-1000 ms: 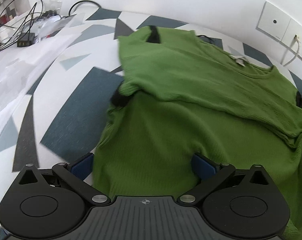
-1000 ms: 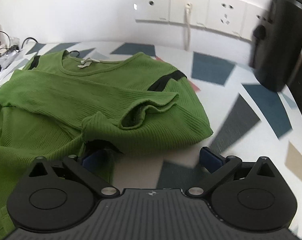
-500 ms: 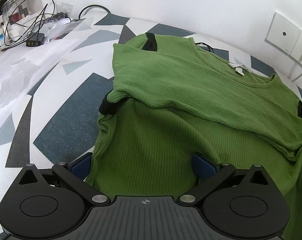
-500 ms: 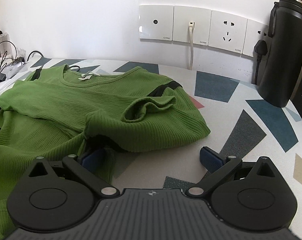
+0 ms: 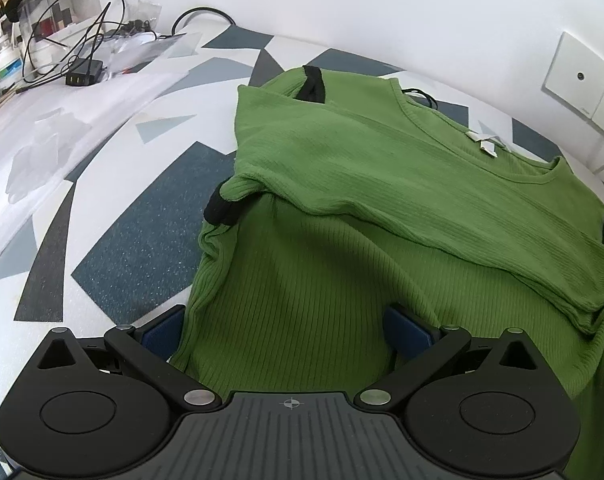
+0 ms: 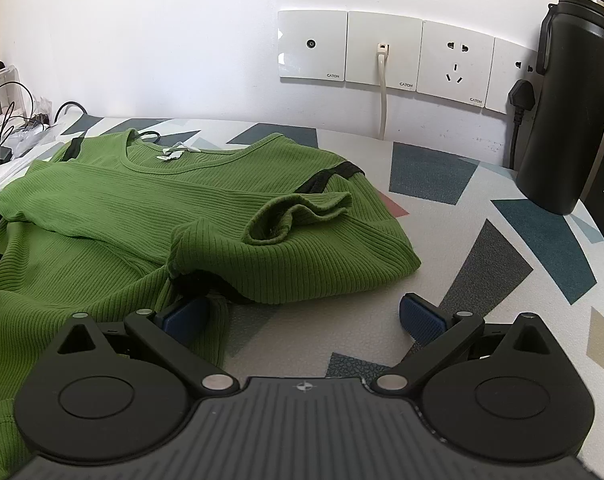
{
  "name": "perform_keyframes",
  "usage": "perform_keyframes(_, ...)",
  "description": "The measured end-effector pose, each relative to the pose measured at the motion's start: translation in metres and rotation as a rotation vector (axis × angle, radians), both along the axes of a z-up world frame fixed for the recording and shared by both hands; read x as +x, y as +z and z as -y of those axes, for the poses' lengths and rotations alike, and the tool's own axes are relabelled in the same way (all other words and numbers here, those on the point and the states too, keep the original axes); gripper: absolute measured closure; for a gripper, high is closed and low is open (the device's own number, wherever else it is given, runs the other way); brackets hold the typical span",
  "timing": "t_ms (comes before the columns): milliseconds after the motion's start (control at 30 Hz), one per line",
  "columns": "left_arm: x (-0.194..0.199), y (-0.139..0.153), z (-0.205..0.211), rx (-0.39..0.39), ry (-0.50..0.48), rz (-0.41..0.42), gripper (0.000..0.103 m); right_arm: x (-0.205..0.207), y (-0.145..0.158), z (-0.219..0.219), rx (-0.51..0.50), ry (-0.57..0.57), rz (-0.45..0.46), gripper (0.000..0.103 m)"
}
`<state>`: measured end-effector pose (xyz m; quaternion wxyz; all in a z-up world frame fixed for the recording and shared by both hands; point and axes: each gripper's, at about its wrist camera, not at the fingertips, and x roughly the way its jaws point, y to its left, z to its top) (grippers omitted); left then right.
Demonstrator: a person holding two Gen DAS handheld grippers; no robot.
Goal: Fold clothes
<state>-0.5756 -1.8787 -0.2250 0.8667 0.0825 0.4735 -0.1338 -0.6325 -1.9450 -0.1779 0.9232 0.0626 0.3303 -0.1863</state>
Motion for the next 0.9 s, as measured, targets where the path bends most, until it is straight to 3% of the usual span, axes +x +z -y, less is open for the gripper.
perform_keyframes(633,-0.002,-0.001,-0.002,-0.013,-0.028,0.027,0.001,0.0,0.0,0.0,0.001,0.0,0.0,0.0)
perform_keyframes(900,0.003,-0.001,-0.012,-0.013,-0.168,0.012,0.001,0.0,0.001,0.0,0.001,0.0,0.0,0.0)
